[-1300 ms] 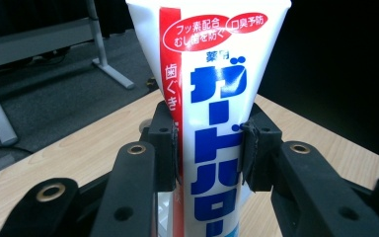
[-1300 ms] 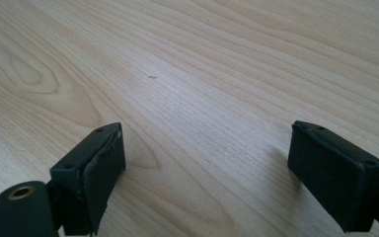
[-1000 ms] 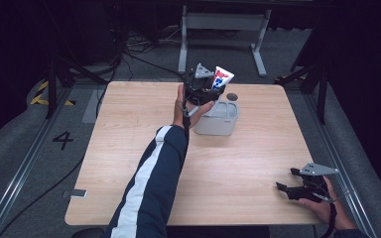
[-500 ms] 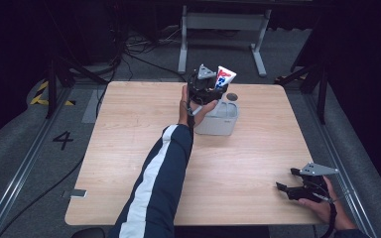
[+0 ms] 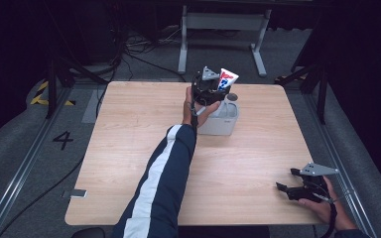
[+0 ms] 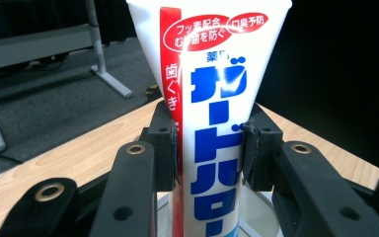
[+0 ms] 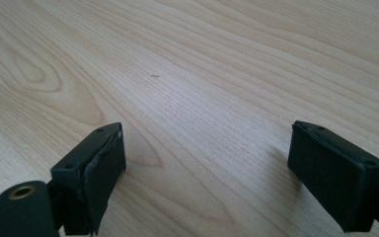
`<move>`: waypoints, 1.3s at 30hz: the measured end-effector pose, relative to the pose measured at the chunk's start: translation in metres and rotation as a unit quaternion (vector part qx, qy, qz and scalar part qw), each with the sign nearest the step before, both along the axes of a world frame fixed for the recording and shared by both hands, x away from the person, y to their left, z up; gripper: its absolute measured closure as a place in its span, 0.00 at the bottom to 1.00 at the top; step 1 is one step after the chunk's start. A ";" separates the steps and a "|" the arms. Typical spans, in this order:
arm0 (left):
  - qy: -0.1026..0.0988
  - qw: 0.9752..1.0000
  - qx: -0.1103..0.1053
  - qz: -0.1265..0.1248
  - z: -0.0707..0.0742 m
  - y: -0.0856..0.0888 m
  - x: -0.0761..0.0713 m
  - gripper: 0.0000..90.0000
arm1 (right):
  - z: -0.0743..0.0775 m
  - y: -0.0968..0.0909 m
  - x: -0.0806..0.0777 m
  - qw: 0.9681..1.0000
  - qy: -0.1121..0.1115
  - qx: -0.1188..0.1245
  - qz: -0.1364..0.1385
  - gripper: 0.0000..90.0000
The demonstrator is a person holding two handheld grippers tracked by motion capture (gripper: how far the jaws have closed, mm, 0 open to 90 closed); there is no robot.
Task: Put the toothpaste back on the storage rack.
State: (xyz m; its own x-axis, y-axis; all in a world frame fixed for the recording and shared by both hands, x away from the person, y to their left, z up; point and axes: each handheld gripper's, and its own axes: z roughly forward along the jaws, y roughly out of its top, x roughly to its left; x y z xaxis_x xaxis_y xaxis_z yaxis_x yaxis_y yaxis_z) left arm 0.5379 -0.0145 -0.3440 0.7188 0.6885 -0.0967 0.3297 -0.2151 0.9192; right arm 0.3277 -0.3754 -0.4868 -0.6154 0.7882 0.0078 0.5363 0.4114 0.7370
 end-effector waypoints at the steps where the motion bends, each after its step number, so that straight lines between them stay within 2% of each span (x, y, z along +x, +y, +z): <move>1: 0.002 1.000 -0.001 0.001 -0.001 0.000 0.000 0.72 | 0.000 0.000 0.000 1.000 0.000 0.000 0.000 0.16; 9: 0.008 1.000 0.005 -0.001 -0.010 0.001 -0.001 0.71 | 0.000 0.000 0.000 1.000 0.000 0.000 0.002 0.17; 17: 0.014 1.000 0.022 -0.001 -0.020 0.006 -0.005 0.71 | 0.000 0.000 0.000 1.000 0.001 0.001 0.001 0.17; 23: 0.015 0.999 0.034 -0.011 -0.024 0.010 -0.010 0.71 | 0.000 0.000 0.000 1.000 0.001 0.001 0.001 0.17; 26: 0.014 0.999 0.048 -0.014 -0.025 0.011 -0.012 0.71 | 0.000 0.000 0.000 1.000 0.001 0.001 0.001 0.17; 38: 0.019 0.997 0.071 -0.021 -0.027 0.009 -0.013 0.70 | 0.000 0.000 0.000 1.000 0.001 0.001 0.001 0.17; 39: 0.020 0.996 0.084 -0.023 -0.028 0.009 -0.012 0.70 | 0.000 0.000 0.000 1.000 0.001 0.001 0.001 0.17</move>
